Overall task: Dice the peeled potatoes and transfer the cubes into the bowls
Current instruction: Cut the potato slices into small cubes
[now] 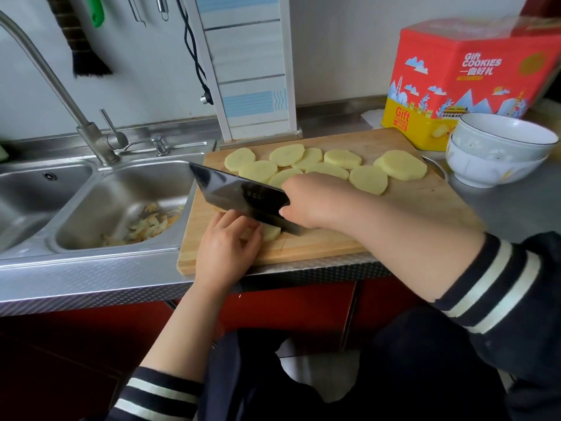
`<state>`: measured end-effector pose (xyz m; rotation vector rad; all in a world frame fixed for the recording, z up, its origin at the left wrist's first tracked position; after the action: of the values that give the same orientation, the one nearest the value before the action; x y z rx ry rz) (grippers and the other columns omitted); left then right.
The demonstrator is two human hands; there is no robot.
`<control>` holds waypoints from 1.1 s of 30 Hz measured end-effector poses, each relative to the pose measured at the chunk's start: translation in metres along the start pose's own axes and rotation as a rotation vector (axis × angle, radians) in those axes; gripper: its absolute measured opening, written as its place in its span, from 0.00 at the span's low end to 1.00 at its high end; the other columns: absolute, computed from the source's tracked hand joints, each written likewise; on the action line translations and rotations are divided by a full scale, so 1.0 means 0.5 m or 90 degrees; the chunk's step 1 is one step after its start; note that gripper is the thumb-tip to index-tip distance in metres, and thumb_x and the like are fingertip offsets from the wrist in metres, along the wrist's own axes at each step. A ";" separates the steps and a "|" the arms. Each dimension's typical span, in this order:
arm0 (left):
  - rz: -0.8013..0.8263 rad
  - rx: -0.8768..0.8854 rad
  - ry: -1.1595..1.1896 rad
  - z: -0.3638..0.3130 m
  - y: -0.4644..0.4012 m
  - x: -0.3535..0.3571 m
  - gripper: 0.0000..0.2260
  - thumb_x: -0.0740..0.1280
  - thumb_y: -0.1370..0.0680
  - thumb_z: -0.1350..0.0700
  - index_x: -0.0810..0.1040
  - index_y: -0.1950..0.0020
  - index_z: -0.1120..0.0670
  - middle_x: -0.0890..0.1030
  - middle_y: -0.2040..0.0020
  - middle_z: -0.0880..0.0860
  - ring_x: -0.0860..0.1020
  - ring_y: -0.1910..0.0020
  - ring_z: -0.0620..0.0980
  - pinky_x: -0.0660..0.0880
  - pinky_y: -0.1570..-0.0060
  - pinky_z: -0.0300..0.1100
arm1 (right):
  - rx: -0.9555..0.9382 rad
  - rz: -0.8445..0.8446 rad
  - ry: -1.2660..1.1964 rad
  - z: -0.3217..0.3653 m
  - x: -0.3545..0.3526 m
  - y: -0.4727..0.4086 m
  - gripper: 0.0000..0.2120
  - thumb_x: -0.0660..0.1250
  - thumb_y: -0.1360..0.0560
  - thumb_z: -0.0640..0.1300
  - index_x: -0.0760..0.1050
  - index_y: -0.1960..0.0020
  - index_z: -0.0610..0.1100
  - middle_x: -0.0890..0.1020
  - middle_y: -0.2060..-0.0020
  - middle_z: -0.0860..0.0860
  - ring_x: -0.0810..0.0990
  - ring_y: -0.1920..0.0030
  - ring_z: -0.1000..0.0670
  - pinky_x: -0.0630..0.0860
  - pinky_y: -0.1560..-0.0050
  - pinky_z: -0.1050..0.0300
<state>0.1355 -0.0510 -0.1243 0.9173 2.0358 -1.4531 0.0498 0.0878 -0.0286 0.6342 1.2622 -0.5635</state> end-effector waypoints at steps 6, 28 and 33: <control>-0.032 0.007 0.012 0.001 0.005 -0.006 0.12 0.66 0.23 0.49 0.81 0.58 0.56 0.78 0.56 0.50 0.74 0.57 0.51 0.73 0.62 0.45 | -0.006 -0.039 -0.022 -0.003 -0.041 0.006 0.06 0.61 0.22 0.46 0.74 0.54 0.45 0.77 0.66 0.48 0.75 0.68 0.49 0.66 0.71 0.59; -0.043 0.018 -0.012 -0.001 0.021 -0.013 0.11 0.65 0.23 0.51 0.80 0.59 0.56 0.77 0.59 0.49 0.74 0.61 0.50 0.69 0.68 0.42 | 0.011 0.081 0.027 0.001 -0.001 0.011 0.11 0.58 0.19 0.44 0.73 0.56 0.40 0.77 0.74 0.45 0.75 0.78 0.47 0.70 0.75 0.62; -0.035 0.015 0.029 0.000 0.021 -0.015 0.10 0.67 0.23 0.52 0.80 0.59 0.57 0.78 0.58 0.49 0.76 0.64 0.50 0.73 0.69 0.45 | 0.001 0.030 -0.013 0.020 -0.002 -0.017 0.12 0.59 0.20 0.45 0.75 0.57 0.40 0.76 0.75 0.47 0.75 0.77 0.48 0.69 0.73 0.61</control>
<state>0.1485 -0.0505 -0.1255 0.9181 2.0967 -1.5011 0.0506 0.0748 -0.0268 0.6559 1.2247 -0.5310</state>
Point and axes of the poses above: each hand's wrist, its own y-axis away from the middle knuckle, its own x-axis out of the palm, z = x × y, the point moved 4 cm from there along -y, towards the middle knuckle
